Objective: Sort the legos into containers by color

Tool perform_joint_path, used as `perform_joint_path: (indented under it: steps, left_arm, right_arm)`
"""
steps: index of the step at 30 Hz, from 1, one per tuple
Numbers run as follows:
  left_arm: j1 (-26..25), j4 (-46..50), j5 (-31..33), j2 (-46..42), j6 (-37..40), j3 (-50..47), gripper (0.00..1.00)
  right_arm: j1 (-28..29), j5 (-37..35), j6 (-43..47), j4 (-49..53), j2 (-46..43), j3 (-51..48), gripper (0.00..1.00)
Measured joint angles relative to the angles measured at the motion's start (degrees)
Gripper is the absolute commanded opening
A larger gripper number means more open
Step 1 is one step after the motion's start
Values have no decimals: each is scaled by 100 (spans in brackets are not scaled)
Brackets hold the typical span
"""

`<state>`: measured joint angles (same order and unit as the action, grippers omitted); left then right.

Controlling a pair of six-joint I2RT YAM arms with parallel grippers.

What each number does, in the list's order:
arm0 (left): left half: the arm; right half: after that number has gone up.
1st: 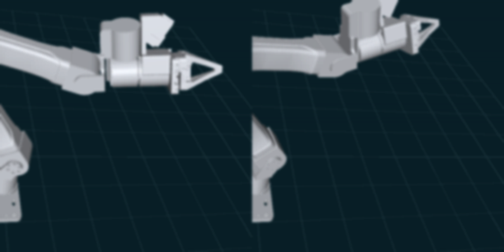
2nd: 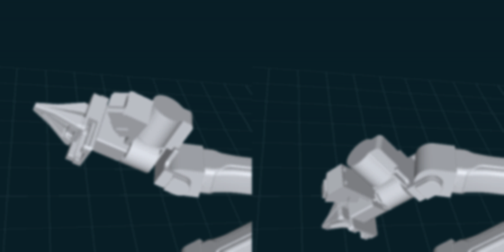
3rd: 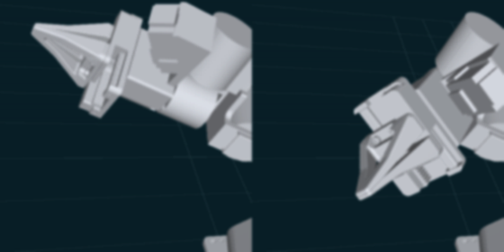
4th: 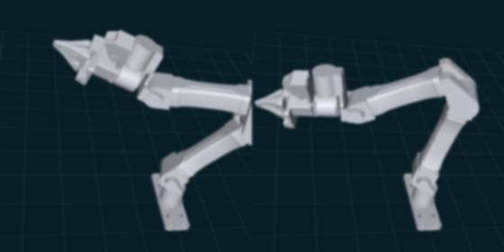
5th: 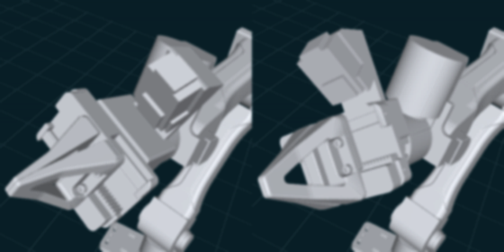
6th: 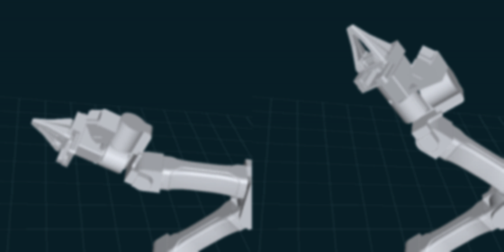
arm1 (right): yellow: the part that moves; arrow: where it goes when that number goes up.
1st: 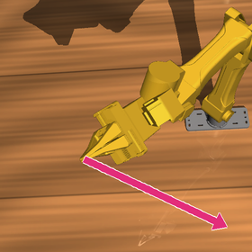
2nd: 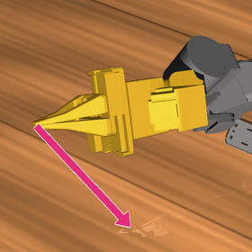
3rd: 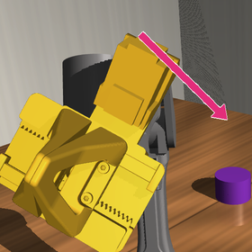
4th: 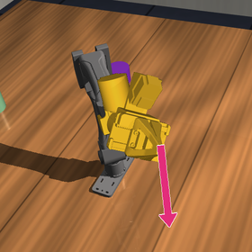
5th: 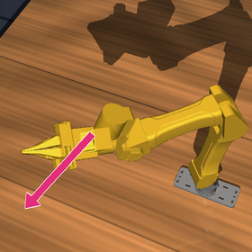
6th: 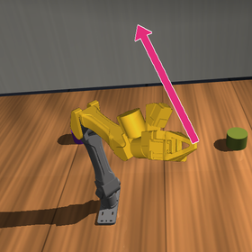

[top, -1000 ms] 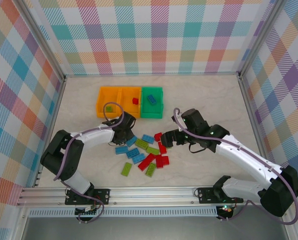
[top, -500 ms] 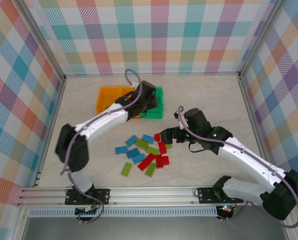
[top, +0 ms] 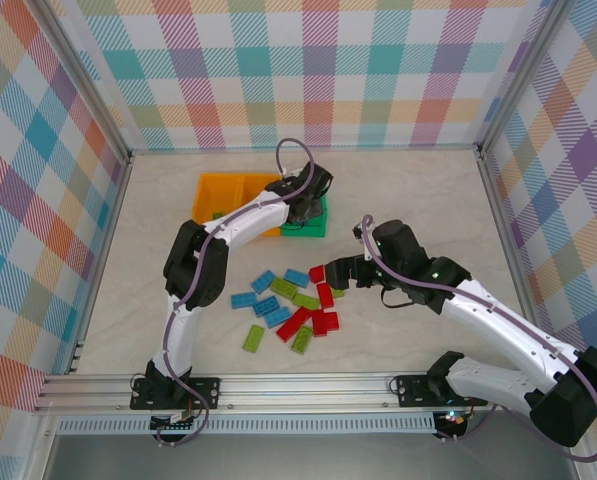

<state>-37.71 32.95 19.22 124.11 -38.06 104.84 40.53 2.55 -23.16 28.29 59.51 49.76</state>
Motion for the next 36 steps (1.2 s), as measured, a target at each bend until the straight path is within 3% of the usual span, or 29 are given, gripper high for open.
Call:
perform_joint_path:
  steps: [6,13,21,26,31,36]
  left_arm:
    - [0,-24,-76,-485,2,-466,59]
    - [-44,-70,-225,-2677,387,-1840,56]
    - [-225,20,-227,-6048,2212,-3482,55]
    - [-223,192,-704,-7838,3786,-4802,66]
    - [-227,726,-1556,-8872,5099,-5556,80]
    - [-227,1320,-2238,-8992,5928,-5670,91]
  right_arm:
    - [0,-20,0,-4,2,-33,100]
    - [0,-57,2,0,415,-22,100]
    - [0,-59,28,-96,2090,385,92]
    - [7,-39,157,-286,3167,839,87]
    - [22,-55,306,-389,3960,1279,75]
    - [22,-79,326,-518,4295,1392,62]
